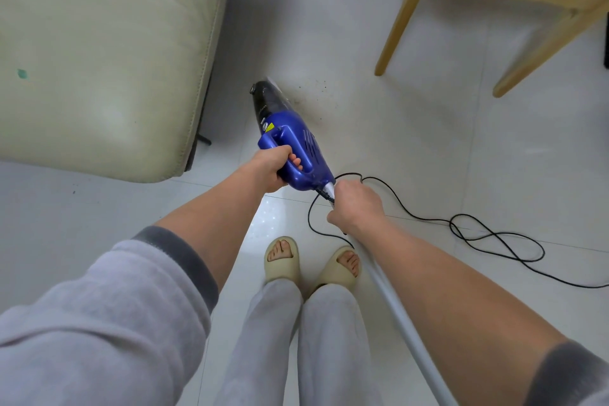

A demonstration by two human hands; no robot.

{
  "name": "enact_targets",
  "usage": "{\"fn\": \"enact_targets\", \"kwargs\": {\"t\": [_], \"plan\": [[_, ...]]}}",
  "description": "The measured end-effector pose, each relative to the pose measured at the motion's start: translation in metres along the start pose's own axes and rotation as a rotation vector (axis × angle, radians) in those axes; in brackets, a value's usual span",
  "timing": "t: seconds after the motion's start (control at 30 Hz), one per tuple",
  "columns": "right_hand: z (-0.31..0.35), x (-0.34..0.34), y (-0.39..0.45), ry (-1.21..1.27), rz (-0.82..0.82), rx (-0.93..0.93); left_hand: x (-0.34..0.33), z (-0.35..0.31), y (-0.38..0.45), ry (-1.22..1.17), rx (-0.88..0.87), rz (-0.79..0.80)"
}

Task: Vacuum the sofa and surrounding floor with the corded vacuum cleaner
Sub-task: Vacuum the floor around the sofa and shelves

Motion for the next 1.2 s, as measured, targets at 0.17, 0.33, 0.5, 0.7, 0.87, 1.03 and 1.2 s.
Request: {"fn": "enact_targets", "kwargs": {"t": [0.17,0.33,0.5,0.7,0.87,1.03,1.2], "plan": [[-0.016,0.000,-0.006,0.022,-0.004,-0.024,-0.015,0.005,-0.003,0.034,-0.001,-0.006],[-0.031,0.000,-0.011,0.047,0.000,-0.048,-0.032,0.010,-0.006,0.073,-0.007,-0.004],[-0.045,0.000,-0.016,0.065,-0.016,-0.067,-0.045,0.014,-0.010,0.114,-0.001,0.007],[-0.058,-0.003,-0.019,0.091,-0.031,-0.097,-0.059,0.019,-0.013,0.140,-0.008,0.014],[-0.071,-0.006,-0.025,0.115,-0.036,-0.123,-0.074,0.023,-0.015,0.167,-0.023,0.024],[-0.083,-0.007,-0.030,0.139,-0.048,-0.136,-0.086,0.029,-0.018,0.197,-0.026,0.030],[-0.096,-0.007,-0.033,0.151,-0.054,-0.142,-0.099,0.034,-0.021,0.223,-0.027,0.038]]}}
Point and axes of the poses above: each hand's wrist, its own y-axis towards the middle knuckle, its own x-axis out of the back of the hand, z = x × y, the point moved 4 cm from there along y, towards the middle knuckle, and after that the axes turned 6 degrees about -z, right-handed, at the moved point
